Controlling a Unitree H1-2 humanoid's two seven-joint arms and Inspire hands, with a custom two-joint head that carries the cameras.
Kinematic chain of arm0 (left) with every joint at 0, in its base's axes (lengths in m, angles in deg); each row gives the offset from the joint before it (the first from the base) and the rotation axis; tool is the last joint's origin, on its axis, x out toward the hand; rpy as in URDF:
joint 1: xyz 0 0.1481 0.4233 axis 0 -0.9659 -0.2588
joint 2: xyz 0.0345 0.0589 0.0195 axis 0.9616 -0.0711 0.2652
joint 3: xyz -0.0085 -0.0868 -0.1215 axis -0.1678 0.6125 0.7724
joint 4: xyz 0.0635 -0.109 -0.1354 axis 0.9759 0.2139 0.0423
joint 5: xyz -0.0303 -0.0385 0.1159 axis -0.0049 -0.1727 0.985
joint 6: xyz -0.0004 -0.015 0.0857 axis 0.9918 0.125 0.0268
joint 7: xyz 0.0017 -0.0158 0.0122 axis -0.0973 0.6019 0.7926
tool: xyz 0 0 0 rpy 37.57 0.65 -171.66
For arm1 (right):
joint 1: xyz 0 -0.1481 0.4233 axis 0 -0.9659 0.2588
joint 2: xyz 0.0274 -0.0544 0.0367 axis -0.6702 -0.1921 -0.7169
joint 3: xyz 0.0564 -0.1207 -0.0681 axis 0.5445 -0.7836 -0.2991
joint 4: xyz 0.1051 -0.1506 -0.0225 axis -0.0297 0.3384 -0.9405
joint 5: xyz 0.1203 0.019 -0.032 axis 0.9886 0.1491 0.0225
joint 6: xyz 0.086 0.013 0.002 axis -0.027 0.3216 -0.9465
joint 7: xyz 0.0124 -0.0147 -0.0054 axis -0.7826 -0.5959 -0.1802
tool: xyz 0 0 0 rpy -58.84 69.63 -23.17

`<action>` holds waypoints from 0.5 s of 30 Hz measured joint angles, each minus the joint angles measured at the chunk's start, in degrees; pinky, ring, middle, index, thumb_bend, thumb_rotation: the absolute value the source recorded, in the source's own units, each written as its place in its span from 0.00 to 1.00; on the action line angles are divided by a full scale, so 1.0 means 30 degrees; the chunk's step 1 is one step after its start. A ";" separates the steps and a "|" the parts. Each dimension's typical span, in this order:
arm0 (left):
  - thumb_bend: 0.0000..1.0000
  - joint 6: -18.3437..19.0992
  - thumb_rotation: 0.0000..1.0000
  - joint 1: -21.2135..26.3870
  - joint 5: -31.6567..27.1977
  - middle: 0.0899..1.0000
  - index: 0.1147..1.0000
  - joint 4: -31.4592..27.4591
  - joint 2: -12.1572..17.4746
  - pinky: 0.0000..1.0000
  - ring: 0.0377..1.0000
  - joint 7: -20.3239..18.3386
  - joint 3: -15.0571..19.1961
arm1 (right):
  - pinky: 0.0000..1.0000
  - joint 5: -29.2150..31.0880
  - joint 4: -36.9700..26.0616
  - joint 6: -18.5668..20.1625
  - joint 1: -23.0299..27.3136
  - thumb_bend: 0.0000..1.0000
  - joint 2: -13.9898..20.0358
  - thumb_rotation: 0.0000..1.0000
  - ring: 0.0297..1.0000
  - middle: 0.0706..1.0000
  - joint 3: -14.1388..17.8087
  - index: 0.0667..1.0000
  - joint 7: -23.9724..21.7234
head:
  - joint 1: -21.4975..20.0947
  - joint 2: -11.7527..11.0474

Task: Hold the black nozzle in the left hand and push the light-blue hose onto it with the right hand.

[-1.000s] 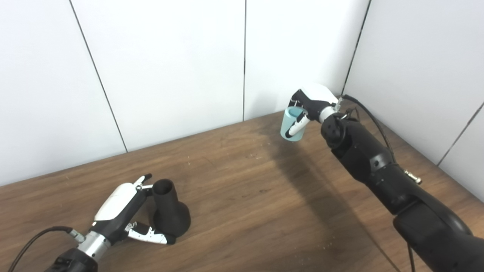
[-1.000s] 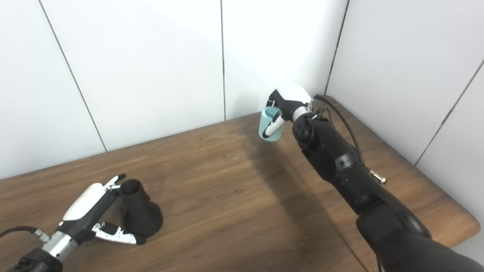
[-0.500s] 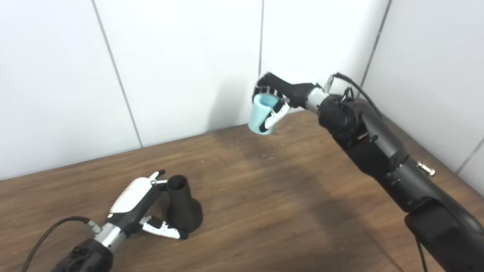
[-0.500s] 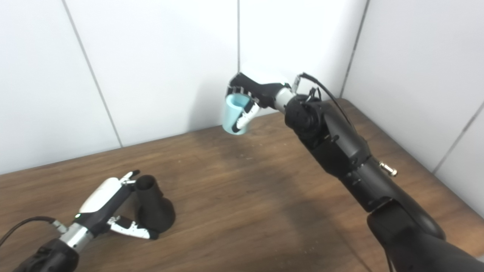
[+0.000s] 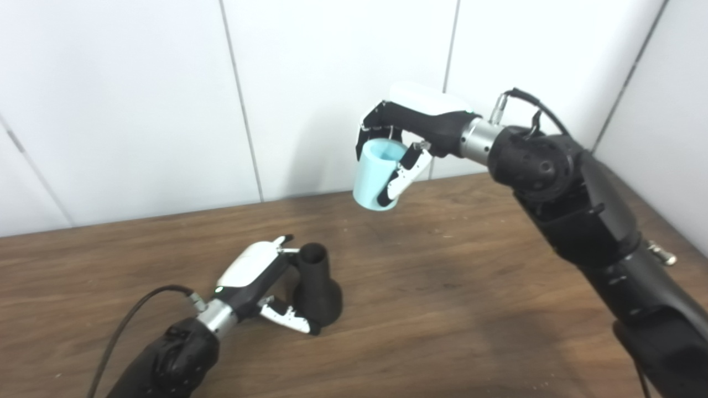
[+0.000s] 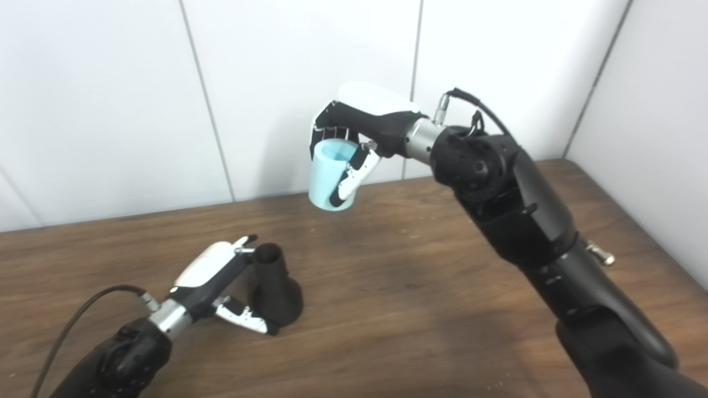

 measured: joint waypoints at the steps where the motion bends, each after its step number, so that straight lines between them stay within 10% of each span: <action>1: 0.53 0.0169 0.00 0.0002 0.0059 0.41 0.42 -0.0082 -0.0038 1.00 0.60 -0.0002 -0.0030 | 0.38 -0.0039 -0.0157 -0.0135 0.0170 0.52 0.0000 0.00 0.43 0.44 -0.0143 0.44 -0.0144 | 0.0291 0.0087; 15: 0.53 0.1735 0.00 0.0408 0.0469 0.41 0.42 -0.0354 -0.0506 1.00 0.59 -0.0131 -0.0462 | 0.42 0.0034 -0.0245 -0.3682 0.0788 0.52 -0.0985 0.00 0.44 0.44 -0.1463 0.44 -0.0829 | 0.2198 0.0732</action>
